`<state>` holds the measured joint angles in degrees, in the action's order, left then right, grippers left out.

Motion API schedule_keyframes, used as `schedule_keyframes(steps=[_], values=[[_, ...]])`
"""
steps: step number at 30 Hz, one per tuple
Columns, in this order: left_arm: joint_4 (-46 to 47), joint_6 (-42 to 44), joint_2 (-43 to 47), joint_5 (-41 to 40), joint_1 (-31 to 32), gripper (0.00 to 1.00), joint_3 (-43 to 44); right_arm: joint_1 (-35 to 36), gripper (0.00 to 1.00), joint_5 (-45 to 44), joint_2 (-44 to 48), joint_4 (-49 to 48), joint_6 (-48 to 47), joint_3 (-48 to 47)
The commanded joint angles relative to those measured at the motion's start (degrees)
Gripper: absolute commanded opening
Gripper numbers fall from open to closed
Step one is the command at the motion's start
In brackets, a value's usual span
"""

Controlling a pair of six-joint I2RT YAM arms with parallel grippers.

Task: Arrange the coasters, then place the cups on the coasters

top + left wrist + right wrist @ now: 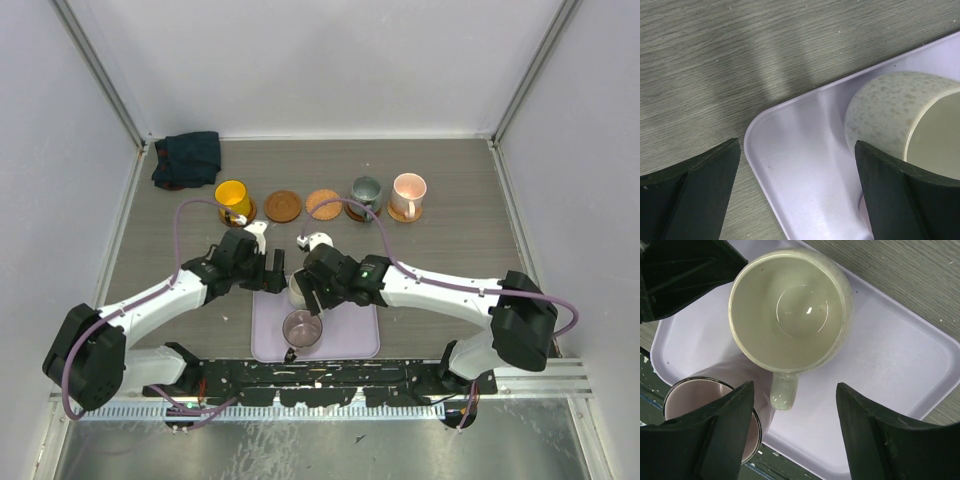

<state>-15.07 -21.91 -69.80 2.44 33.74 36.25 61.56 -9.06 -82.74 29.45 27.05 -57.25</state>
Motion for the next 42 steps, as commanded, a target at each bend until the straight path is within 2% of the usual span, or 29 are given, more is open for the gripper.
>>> schedule_keyframes(steps=[1, 15, 30, 34, 37, 39, 40, 42], values=[[1.7, -0.6, -0.3, 1.3, 0.4, 0.98, 1.5, 0.3, 0.71, 2.3, -0.8, -2.6, -0.2, 0.2], [2.4, -0.4, -1.2, 1.4, 0.4, 0.98, 1.5, 0.4, 0.67, 4.5, -6.0, -5.8, 0.9, 1.9], [2.9, -0.4, -2.4, 2.0, 0.3, 0.98, 1.7, 1.0, 0.5, 1.4, -9.0, -5.6, 1.6, 0.5], [3.0, -0.4, -2.5, 2.0, 0.3, 0.98, 1.7, 1.2, 0.38, 0.8, -9.8, -5.0, 1.6, 0.1], [3.0, -0.4, -2.5, 2.1, 0.3, 0.98, 1.8, 1.4, 0.23, 0.3, -10.4, -4.2, 1.5, -0.3], [3.0, -0.4, -2.5, 2.2, 0.4, 0.98, 1.9, 1.5, 0.06, 0.1, -10.6, -3.6, 1.2, -0.8], [3.0, -0.3, -2.5, 2.3, 0.3, 0.98, 1.9, 1.5, 0.01, -0.3, -10.7, -3.2, 1.1, -1.1], [3.0, -0.4, -2.5, 2.3, 0.3, 0.98, 1.9, 1.8, 0.01, -1.5, -10.5, -2.7, 1.0, -1.6]])
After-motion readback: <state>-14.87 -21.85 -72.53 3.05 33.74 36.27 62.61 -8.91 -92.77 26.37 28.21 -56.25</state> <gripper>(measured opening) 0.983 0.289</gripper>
